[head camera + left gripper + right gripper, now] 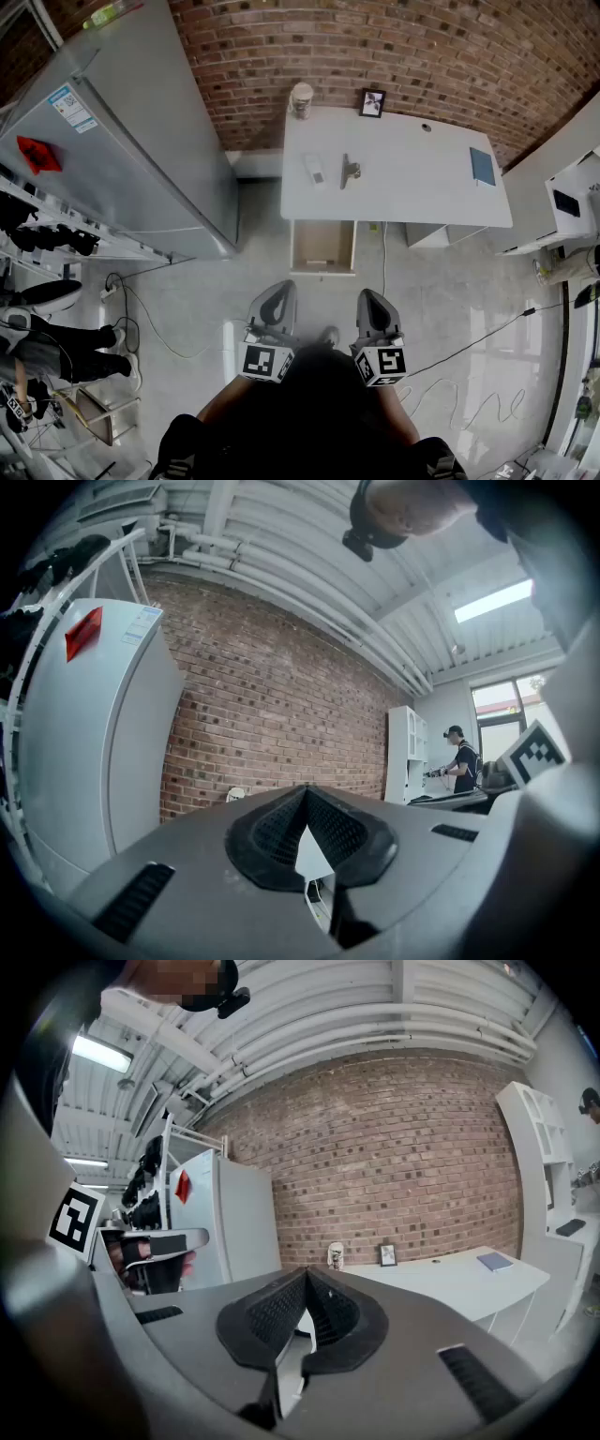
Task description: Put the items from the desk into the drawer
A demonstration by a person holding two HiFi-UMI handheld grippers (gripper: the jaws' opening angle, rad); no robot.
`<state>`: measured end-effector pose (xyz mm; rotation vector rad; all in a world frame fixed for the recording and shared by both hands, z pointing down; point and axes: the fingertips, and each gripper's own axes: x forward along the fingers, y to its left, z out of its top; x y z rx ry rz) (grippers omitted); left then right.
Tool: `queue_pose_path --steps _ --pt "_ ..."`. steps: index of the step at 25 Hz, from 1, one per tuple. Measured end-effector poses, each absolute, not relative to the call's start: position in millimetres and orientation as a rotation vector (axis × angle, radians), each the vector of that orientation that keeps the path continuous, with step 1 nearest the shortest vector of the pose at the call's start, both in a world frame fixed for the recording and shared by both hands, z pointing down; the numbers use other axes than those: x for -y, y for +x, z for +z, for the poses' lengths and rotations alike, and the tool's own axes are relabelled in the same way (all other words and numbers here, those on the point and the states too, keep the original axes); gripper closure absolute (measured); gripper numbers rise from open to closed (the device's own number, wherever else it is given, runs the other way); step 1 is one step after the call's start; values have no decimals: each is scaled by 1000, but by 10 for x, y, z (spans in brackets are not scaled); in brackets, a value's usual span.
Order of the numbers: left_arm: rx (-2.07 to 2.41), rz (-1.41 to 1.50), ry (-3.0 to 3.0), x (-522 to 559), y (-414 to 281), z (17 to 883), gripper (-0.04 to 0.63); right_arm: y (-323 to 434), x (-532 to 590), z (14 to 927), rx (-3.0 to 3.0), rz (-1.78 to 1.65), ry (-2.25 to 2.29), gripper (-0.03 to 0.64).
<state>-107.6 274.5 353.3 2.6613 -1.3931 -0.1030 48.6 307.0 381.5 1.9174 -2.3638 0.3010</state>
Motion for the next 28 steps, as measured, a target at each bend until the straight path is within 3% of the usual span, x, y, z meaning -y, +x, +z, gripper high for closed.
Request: queue_pose_path --steps 12,15,28 --pt "1414 -107 2646 -2706 -1049 3503 595 579 -3057 3782 2359 264 1935 613" --pt "1419 -106 2642 -2694 -1034 3510 595 570 -3038 3802 2368 277 1900 488" --pt "1495 -95 2611 -2770 -726 3492 595 938 -3168 3917 2362 312 1852 489"
